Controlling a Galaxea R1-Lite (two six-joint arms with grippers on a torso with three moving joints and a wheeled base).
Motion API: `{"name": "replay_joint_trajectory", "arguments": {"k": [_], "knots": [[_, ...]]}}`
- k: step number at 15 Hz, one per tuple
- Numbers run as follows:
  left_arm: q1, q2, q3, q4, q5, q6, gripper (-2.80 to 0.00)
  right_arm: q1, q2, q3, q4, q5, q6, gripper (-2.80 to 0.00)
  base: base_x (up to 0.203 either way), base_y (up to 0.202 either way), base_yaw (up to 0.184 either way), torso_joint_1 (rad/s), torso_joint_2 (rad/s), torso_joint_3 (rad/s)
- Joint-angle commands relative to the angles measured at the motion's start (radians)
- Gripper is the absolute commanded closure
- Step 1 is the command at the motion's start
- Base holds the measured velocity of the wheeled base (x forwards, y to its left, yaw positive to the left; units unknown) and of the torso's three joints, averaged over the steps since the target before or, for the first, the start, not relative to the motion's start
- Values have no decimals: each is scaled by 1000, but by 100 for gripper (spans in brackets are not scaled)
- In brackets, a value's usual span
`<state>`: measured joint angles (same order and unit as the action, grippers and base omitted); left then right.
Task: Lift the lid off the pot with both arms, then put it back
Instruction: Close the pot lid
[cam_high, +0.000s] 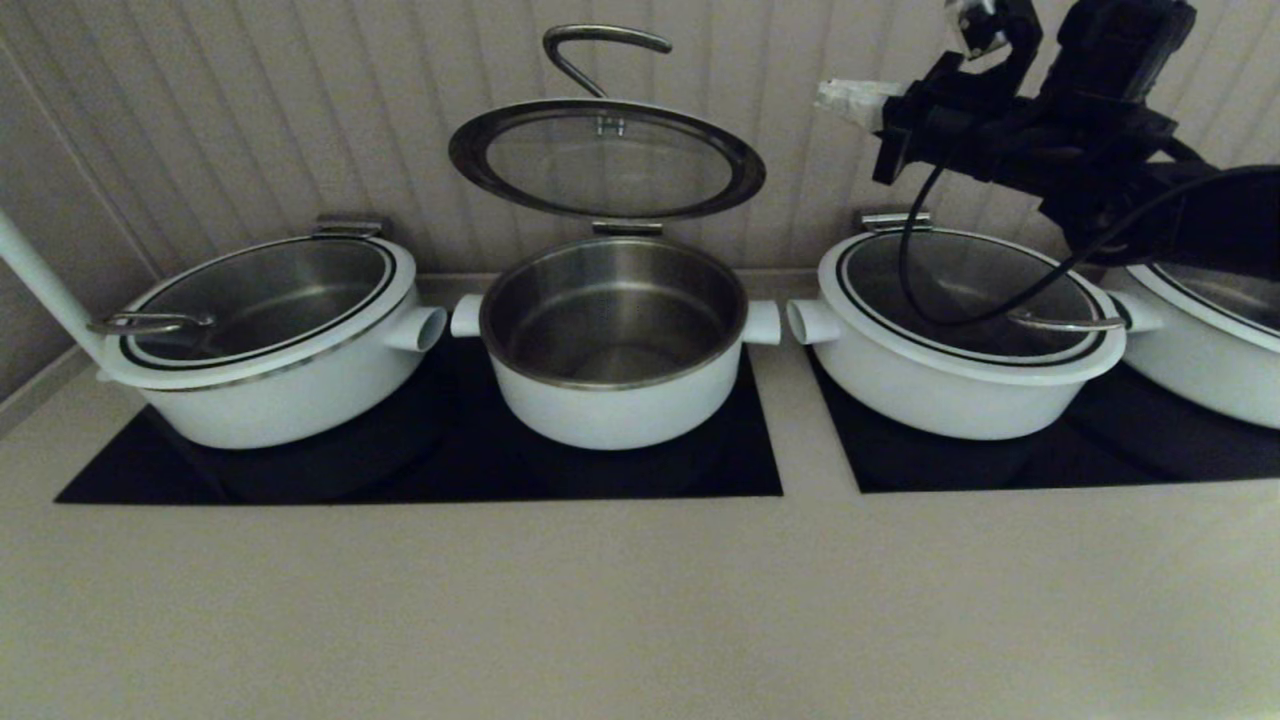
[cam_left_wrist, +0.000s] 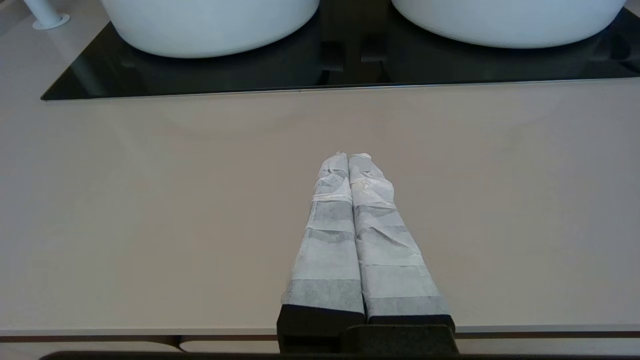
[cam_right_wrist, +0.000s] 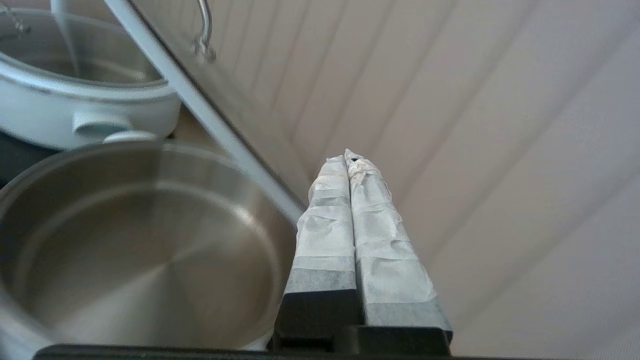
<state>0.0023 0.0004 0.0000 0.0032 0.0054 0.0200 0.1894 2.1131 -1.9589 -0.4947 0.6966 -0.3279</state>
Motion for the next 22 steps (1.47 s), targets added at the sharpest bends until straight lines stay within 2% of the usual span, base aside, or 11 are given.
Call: {"name": "replay_joint_trajectory", "arguments": {"k": [1, 10, 22], "knots": [[1, 0, 0, 0, 1, 0, 0, 30, 24, 0, -54, 4, -3, 0, 0, 0, 0, 0, 0, 0], [1, 0, 0, 0, 1, 0, 0, 148, 31, 1, -67, 4, -39, 0, 0, 0, 0, 0, 0, 0], [1, 0, 0, 0, 1, 0, 0, 111, 74, 2, -62, -43, -40, 0, 0, 0, 0, 0, 0, 0]]}}
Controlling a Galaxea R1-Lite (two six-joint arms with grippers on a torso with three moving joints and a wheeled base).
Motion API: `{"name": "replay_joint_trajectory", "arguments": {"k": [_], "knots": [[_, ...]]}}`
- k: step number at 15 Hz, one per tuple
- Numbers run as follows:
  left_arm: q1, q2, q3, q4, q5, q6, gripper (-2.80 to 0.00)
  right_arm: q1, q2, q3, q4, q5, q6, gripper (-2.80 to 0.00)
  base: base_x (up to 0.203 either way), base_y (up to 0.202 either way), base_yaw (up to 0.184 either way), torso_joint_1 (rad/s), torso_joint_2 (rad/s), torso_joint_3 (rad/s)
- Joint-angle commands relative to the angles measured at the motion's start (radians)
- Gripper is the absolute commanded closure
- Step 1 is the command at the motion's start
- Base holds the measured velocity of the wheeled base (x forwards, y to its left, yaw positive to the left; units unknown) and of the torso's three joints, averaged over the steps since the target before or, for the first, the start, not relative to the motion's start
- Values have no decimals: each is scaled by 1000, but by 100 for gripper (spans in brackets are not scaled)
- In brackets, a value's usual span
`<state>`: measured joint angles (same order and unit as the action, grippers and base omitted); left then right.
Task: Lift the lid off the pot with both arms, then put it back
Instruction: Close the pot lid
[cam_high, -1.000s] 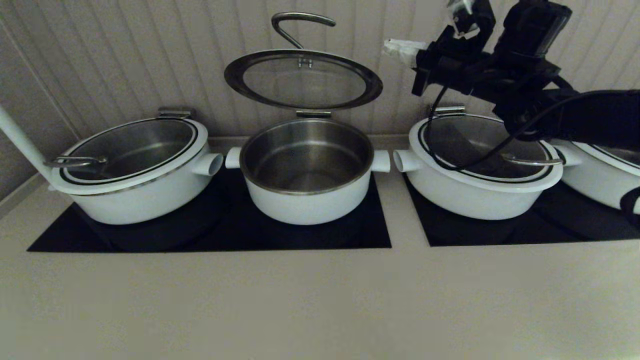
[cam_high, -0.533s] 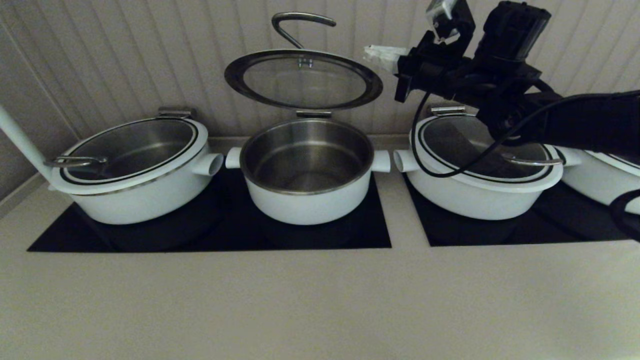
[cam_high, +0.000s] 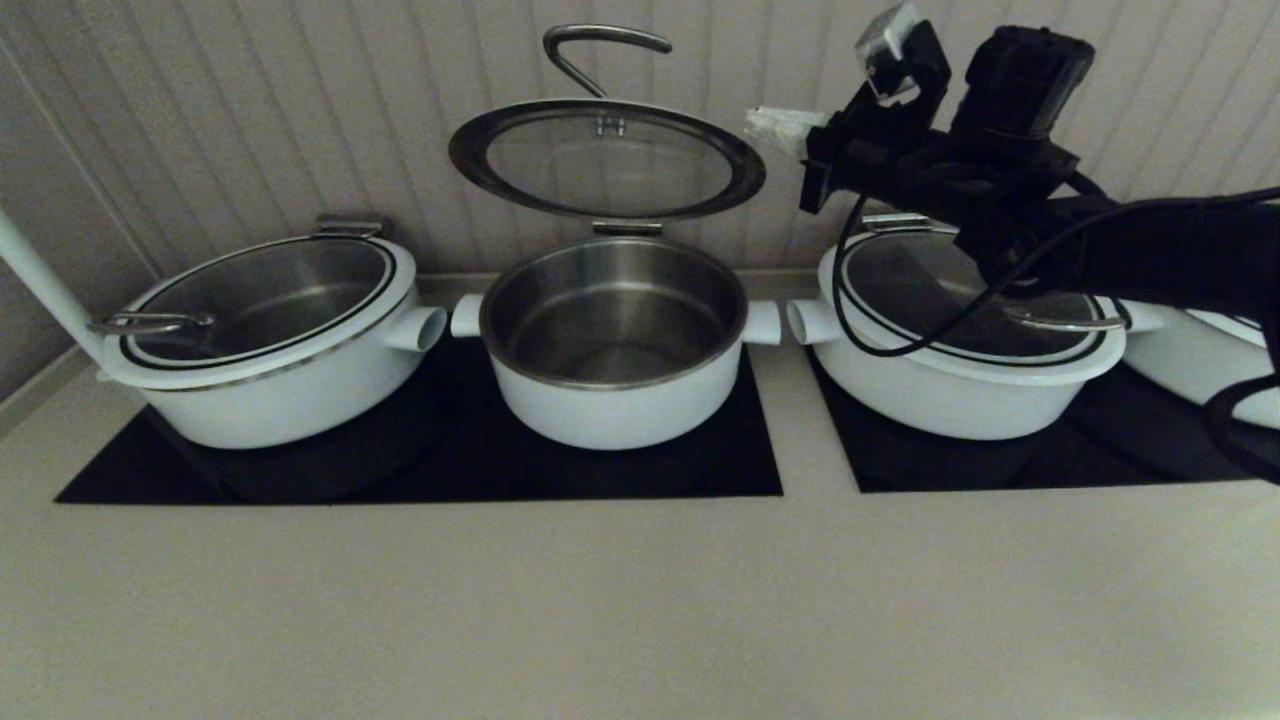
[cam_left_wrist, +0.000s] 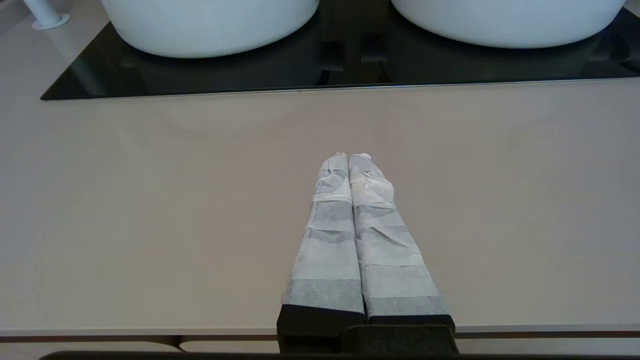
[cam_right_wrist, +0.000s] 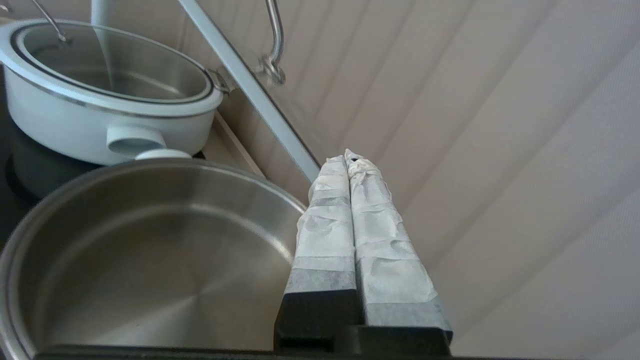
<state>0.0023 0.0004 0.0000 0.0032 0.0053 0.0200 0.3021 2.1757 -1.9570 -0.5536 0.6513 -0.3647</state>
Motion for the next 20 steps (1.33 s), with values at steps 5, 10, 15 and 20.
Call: {"name": "replay_joint_trajectory", "arguments": {"k": [5, 10, 15, 20], "knots": [[1, 0, 0, 0, 1, 0, 0, 2, 32, 0, -5, 2, -5, 0, 0, 0, 0, 0, 0, 0], [-1, 0, 0, 0, 1, 0, 0, 8, 32, 0, -5, 2, -7, 0, 0, 0, 0, 0, 0, 0], [-1, 0, 0, 0, 1, 0, 0, 24, 27, 1, 0, 6, -17, 0, 0, 0, 0, 0, 0, 0], [1, 0, 0, 0, 1, 0, 0, 40, 12, 1, 35, 7, -17, 0, 0, 0, 0, 0, 0, 0]]}}
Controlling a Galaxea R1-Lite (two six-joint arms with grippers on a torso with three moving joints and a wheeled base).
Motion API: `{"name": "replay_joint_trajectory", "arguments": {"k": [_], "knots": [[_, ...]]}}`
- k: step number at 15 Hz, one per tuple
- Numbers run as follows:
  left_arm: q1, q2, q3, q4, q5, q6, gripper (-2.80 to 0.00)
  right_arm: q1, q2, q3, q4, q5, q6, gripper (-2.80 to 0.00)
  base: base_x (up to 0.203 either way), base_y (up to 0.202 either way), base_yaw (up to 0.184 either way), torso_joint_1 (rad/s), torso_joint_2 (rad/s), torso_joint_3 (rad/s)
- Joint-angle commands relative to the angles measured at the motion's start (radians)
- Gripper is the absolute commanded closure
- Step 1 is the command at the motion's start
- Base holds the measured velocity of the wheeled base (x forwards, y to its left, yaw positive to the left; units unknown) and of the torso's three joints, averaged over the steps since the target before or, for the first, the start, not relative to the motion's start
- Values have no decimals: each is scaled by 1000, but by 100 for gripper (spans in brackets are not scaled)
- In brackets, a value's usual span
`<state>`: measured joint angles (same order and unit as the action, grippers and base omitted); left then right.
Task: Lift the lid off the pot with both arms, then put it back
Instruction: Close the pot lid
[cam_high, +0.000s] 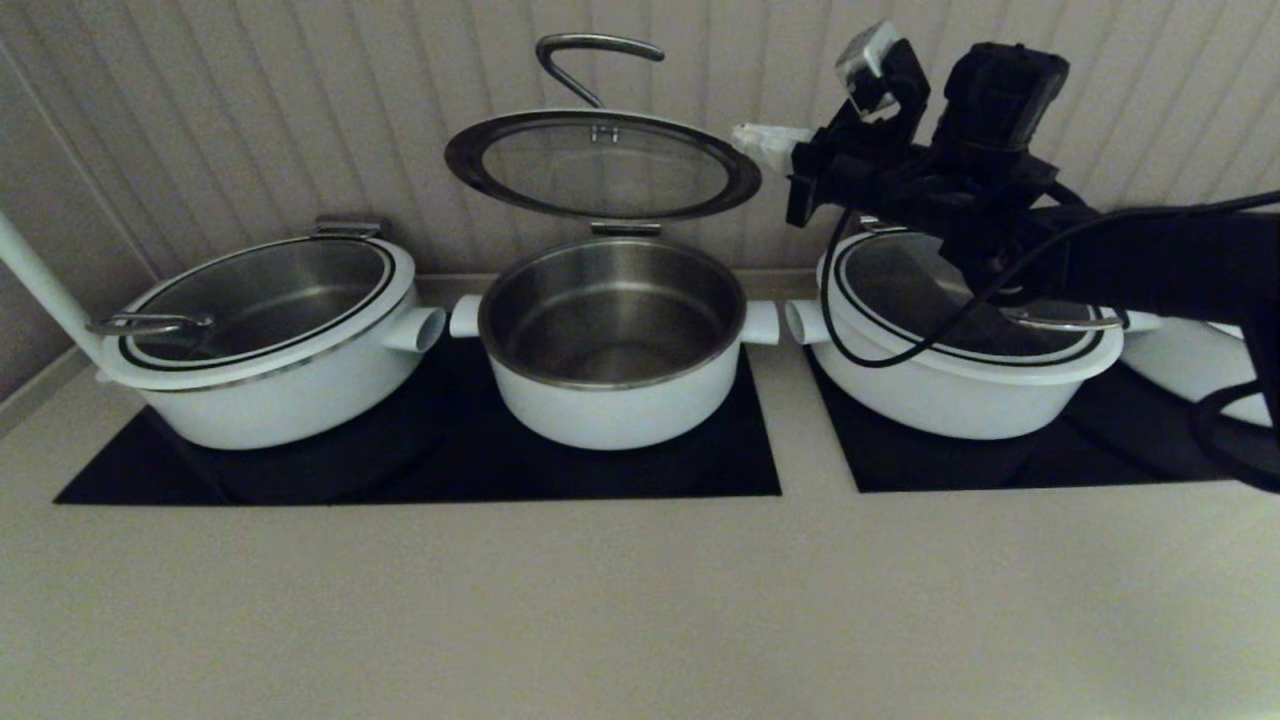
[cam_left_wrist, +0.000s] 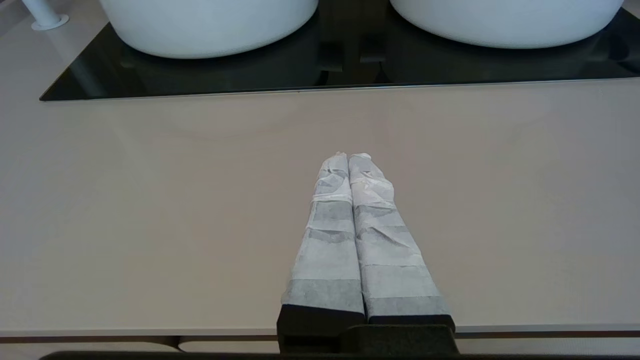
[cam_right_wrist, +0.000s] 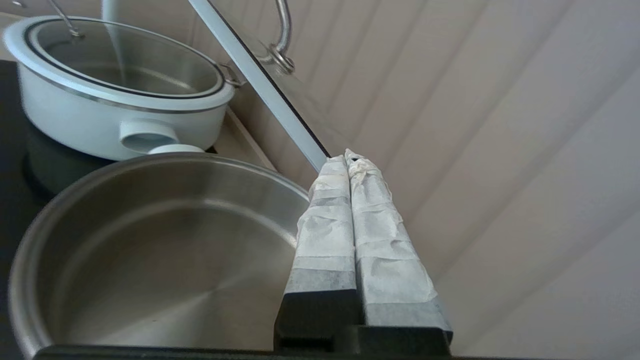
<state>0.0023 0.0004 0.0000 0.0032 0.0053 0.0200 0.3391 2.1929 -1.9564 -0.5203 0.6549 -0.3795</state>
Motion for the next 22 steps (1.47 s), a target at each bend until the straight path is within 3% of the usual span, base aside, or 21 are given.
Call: {"name": "replay_joint_trajectory", "arguments": {"k": [1, 8, 13, 19, 22], "knots": [[1, 0, 0, 0, 1, 0, 0, 3, -7, 1, 8, 5, -2, 0, 0, 0, 0, 0, 0, 0], [0, 0, 0, 0, 1, 0, 0, 8, -13, -1, -7, -4, -2, 0, 0, 0, 0, 0, 0, 0], [1, 0, 0, 0, 1, 0, 0, -16, -13, -1, -17, -53, -2, 0, 0, 0, 0, 0, 0, 0], [1, 0, 0, 0, 1, 0, 0, -74, -13, -2, -30, -171, -2, 0, 0, 0, 0, 0, 0, 0], [1, 0, 0, 0, 1, 0, 0, -80, -15, -3, -38, -176, -1, 0, 0, 0, 0, 0, 0, 0]]}}
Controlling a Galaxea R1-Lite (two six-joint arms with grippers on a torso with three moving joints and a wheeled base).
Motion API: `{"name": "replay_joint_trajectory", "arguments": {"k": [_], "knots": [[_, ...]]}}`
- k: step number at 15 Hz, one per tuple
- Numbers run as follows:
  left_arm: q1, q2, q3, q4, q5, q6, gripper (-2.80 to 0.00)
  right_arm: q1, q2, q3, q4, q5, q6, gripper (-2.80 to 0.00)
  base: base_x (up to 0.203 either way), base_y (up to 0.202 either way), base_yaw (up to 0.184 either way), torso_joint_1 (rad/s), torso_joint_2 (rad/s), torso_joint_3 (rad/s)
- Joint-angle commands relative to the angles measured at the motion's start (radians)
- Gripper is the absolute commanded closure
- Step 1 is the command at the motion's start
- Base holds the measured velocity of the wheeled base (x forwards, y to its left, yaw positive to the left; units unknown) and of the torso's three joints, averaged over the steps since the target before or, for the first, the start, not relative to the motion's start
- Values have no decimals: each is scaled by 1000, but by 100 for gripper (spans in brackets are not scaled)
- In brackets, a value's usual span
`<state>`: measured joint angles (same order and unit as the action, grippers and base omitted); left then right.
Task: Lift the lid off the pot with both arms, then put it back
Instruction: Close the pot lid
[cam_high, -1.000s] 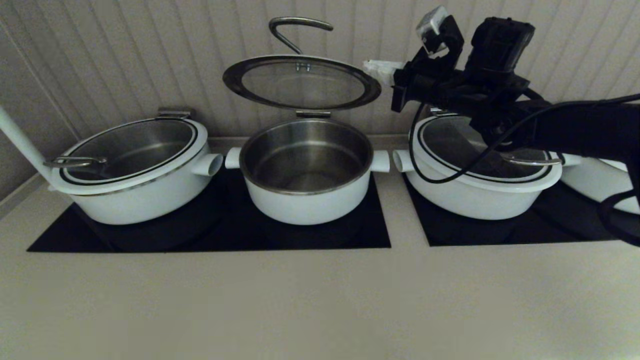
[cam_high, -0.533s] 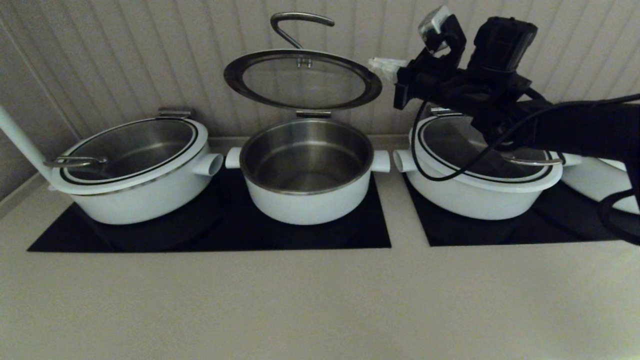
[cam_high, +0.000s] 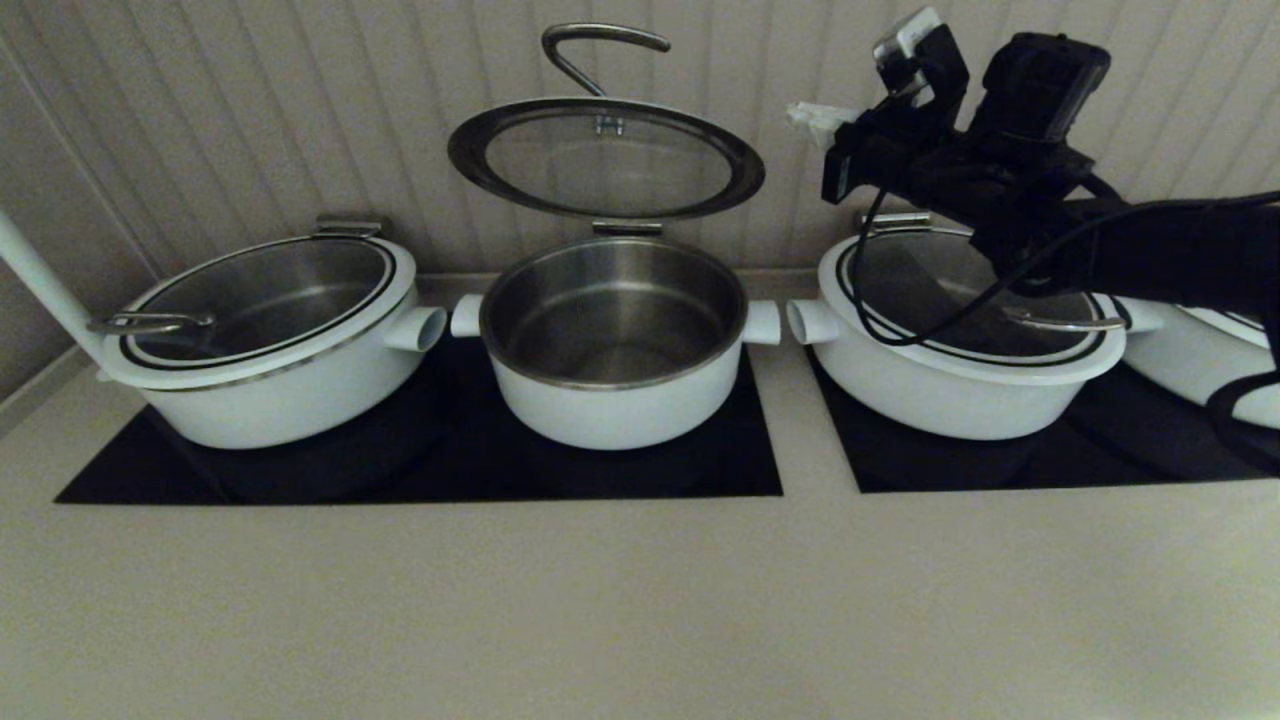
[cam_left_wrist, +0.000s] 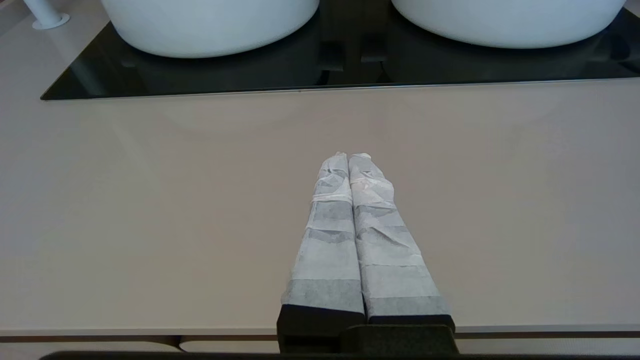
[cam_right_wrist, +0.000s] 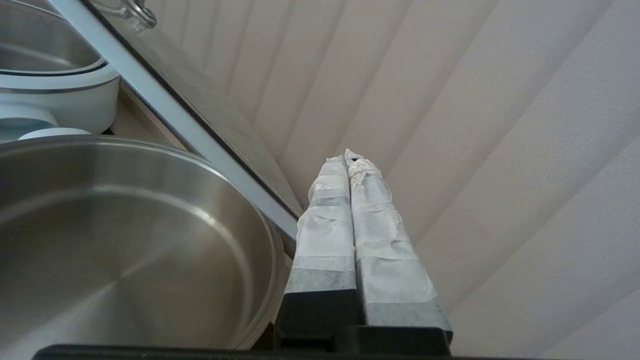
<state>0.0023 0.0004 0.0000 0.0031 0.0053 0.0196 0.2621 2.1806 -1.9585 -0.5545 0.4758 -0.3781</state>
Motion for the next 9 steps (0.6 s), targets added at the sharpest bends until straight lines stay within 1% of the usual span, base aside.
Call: {"name": "replay_joint_trajectory", "arguments": {"k": [1, 5, 9], "knots": [[-1, 0, 0, 0, 1, 0, 0, -1, 2, 0, -4, 3, -2, 0, 0, 0, 0, 0, 0, 0], [0, 0, 0, 0, 1, 0, 0, 14, 30, 0, -22, 4, -11, 0, 0, 0, 0, 0, 0, 0], [1, 0, 0, 0, 1, 0, 0, 50, 64, 1, -48, 6, -33, 0, 0, 0, 0, 0, 0, 0]]}}
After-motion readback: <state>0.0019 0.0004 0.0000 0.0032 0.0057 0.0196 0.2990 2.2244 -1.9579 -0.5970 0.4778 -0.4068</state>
